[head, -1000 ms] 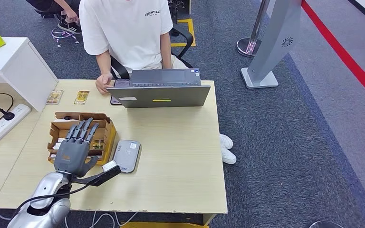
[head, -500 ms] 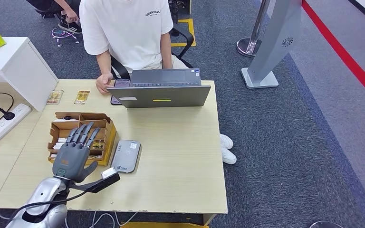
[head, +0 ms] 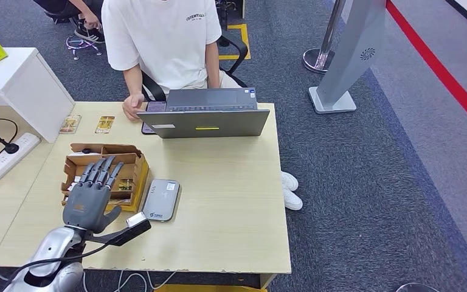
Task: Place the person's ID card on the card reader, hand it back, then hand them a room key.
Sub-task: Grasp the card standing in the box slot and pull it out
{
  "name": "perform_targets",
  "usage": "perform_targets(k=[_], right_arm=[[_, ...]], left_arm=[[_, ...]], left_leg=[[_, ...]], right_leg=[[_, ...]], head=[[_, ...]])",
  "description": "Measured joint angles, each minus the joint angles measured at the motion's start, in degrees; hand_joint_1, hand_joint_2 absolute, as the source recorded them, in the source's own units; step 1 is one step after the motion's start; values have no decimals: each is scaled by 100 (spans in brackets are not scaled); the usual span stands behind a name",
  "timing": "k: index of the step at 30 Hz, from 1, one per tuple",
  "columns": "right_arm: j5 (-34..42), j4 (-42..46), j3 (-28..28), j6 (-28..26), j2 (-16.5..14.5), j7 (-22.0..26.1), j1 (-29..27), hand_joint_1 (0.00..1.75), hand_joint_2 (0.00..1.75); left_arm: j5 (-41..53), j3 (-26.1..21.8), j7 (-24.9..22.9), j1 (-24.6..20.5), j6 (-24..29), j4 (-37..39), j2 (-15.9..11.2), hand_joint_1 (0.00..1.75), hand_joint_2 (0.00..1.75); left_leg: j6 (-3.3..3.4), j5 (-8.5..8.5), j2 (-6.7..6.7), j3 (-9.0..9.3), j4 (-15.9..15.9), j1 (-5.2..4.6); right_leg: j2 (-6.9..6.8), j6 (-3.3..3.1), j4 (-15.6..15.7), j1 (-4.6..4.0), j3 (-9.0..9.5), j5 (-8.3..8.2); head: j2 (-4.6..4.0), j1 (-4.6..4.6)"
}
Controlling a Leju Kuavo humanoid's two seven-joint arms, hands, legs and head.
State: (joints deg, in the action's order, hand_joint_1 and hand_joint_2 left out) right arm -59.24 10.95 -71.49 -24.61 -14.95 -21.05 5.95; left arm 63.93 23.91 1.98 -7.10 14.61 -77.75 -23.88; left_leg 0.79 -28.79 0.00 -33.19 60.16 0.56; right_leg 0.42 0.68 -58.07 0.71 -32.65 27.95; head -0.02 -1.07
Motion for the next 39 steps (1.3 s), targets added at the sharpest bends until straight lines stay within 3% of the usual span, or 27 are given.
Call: perform_targets(k=[39], right_arm=[[-58,0,0,8,0,-57,4,0,0]], left_arm=[[129,-192,-251,-234,-186,603,19,0,175]], left_leg=[[0,0,0,0,0,0]], right_leg=[[1,0,0,0,-1,0]], head=[[0,1]])
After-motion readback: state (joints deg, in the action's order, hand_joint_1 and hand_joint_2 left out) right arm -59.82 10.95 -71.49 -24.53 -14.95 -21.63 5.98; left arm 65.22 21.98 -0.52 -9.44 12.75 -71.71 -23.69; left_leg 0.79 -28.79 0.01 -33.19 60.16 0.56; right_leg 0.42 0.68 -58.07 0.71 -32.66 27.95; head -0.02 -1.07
